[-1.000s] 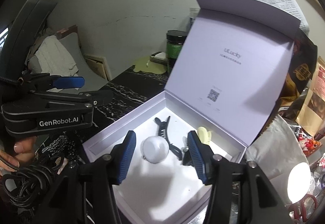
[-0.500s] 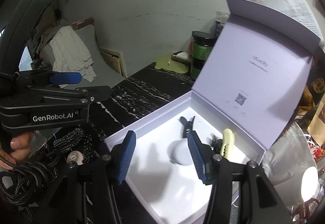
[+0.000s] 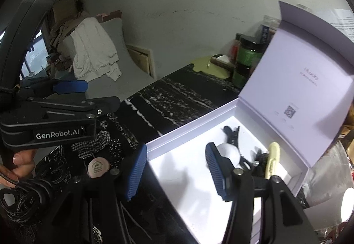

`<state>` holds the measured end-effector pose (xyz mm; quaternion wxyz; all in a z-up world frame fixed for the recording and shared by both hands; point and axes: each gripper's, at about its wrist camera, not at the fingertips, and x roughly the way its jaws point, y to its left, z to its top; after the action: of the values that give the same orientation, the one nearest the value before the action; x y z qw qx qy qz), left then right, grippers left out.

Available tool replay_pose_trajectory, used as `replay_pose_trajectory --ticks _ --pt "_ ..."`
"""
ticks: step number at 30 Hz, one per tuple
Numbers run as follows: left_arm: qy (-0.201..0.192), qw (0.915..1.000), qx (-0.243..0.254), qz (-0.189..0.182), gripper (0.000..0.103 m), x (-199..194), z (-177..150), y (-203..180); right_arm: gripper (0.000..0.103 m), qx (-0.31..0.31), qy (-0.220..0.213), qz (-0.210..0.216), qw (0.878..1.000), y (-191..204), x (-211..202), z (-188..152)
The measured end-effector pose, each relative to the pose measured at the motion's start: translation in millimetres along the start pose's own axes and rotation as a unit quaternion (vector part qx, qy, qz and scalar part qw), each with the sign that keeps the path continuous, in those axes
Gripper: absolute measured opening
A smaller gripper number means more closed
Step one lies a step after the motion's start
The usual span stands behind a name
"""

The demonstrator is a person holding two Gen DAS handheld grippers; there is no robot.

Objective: Organize objects
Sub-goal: 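Withdraw both grippers from the box back toward the remaining accessories, then move the left gripper to the gingham scrunchie while the right approaches the pink compact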

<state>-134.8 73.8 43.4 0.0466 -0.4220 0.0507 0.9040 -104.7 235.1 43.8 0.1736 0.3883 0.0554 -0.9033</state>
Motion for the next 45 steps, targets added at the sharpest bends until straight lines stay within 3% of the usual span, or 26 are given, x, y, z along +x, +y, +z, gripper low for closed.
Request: replay_pose_trajectory --ticks 10,45 --pt "-0.001 0.9996 -0.02 0.022 0.073 -3 -18 22 0.056 -0.019 0.018 0.028 0.999 22 16 -3" --pt "0.061 0.9954 -0.07 0.024 0.073 28 -85 76 0.056 -0.095 0.078 0.095 0.988 94 61 -32"
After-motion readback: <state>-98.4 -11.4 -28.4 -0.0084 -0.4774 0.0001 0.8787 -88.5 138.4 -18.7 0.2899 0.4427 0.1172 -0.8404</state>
